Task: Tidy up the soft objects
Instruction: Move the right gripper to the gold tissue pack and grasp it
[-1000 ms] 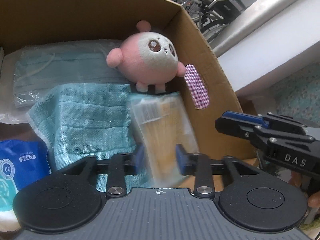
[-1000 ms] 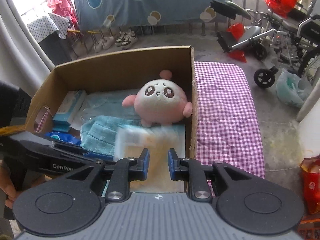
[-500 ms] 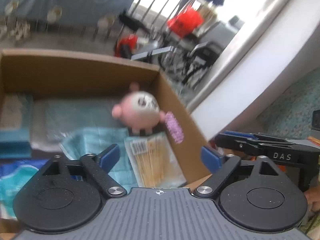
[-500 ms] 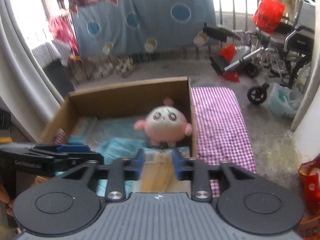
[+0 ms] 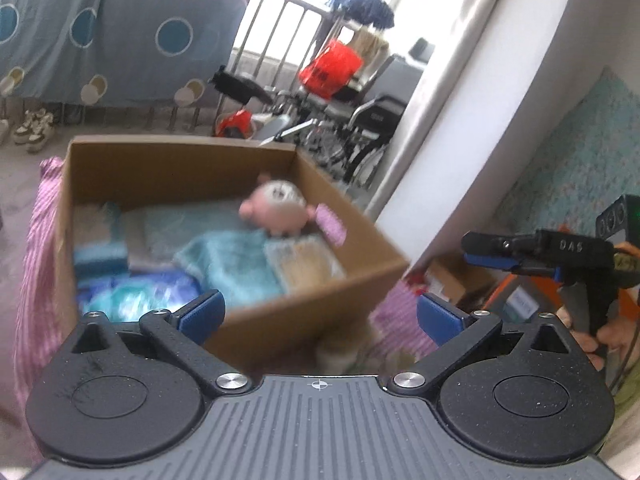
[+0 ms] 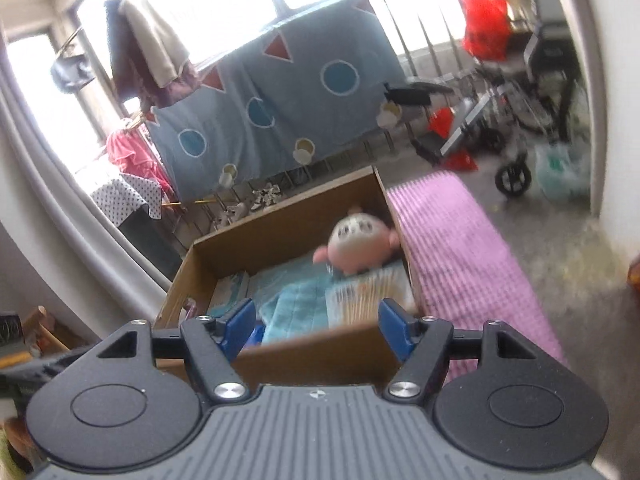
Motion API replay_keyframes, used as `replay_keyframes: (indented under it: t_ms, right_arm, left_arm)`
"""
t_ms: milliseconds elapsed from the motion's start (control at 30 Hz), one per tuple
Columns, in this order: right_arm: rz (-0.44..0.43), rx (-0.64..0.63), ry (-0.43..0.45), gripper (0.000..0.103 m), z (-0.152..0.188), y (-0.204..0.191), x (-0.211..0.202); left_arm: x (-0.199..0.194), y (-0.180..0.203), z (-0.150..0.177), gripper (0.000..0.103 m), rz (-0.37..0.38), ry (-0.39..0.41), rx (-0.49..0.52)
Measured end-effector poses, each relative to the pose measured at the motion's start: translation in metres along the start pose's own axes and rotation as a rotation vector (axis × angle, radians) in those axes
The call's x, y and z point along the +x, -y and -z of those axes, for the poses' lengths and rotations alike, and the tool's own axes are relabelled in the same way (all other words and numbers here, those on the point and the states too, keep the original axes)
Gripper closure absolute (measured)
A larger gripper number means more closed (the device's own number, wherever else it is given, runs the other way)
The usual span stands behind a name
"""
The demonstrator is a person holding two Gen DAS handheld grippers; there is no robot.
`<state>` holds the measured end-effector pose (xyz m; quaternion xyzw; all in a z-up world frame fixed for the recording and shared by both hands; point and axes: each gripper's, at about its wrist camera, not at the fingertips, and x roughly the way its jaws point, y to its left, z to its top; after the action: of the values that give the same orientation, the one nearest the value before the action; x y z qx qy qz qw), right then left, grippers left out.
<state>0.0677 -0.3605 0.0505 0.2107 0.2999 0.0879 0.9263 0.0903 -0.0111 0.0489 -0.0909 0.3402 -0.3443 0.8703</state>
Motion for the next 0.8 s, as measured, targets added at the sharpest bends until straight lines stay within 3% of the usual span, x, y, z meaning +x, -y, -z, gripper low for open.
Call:
replay_keyframes:
  t_ms: [267,467,800]
  right_arm:
    - [0.037,0.186,-0.045,0.032,0.055,0.035,0.003]
    - [0.158,0.256,-0.043,0.032,0.066,0.065,-0.009]
    - [0.156,0.398,-0.078,0.032,0.100,0.114,-0.016]
  left_arm:
    - [0.042,0.003,0.057,0.000,-0.048,-0.123,-0.019]
    - [0.065,0.019,0.071,0.001,0.054,-0.157,-0.014]
    - [0.098,0.069,0.072,0.001,0.155,-0.176,0.118]
